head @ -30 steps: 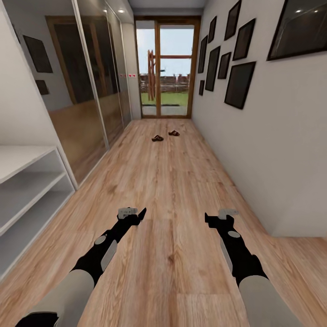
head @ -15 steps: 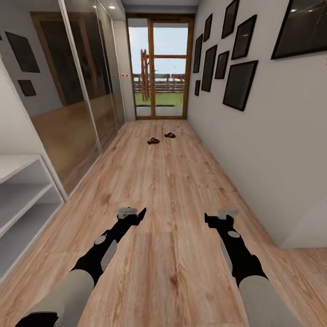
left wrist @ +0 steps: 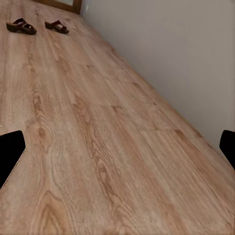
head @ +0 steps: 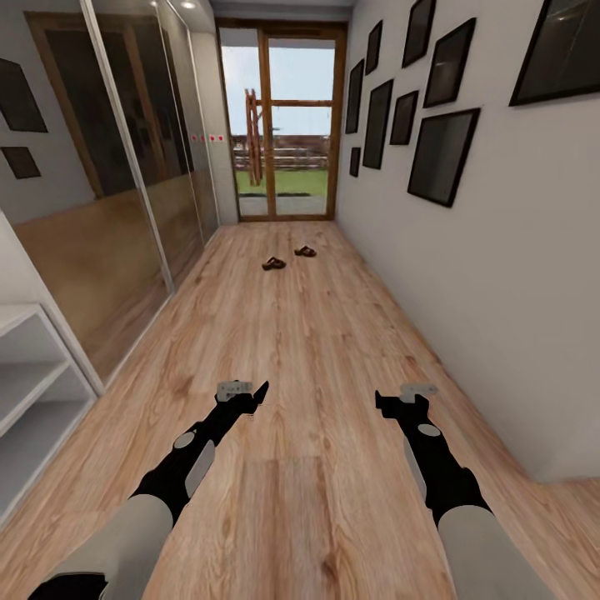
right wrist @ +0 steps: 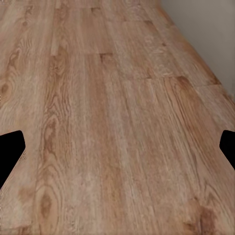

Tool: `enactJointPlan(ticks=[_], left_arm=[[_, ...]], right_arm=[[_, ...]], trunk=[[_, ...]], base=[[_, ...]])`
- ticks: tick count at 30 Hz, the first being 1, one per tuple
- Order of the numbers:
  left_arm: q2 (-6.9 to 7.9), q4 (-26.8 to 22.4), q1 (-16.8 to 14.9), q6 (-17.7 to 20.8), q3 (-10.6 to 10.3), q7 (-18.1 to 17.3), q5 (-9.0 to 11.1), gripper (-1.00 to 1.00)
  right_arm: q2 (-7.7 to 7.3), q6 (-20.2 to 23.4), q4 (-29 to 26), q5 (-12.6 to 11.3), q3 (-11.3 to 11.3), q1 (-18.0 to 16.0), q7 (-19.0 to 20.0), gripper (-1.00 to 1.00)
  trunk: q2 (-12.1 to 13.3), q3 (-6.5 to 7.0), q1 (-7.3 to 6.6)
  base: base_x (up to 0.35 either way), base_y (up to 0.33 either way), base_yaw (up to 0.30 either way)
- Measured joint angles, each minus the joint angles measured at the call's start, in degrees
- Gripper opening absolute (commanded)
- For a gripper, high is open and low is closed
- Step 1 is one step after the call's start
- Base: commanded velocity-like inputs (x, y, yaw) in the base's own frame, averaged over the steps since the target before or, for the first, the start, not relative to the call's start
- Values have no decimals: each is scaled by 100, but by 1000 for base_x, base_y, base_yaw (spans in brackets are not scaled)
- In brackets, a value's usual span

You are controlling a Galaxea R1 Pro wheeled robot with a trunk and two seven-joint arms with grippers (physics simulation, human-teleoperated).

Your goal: Pick up the two gym shoes and the two sandals from the corridor floor and place them onto the hallstand (shoe rack) in the corridor, making sure they are on the rack and not on the floor. Arrange them so the two gym shoes are next to each other and the two sandals are next to each other.

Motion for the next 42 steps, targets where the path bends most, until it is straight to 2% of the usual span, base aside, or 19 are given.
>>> enactJointPlan(ticks=[29, 38, 42], left_arm=[[-5, 0, 0, 17, -1, 5, 0, 100], [6, 0, 0, 168, 8, 7, -2, 100], [22, -18, 0, 477, 11, 3, -10, 100]], right_arm=[[0, 3, 0, -15, -1, 2, 29, 100], [0, 3, 0, -23, -5, 1, 29, 100], [0, 3, 0, -24, -6, 0, 29, 100]], trunk=[[0, 0, 0], [0, 0, 0], [0, 0, 0]], base=[[347, 121, 0], [347, 114, 0], [347, 114, 0]])
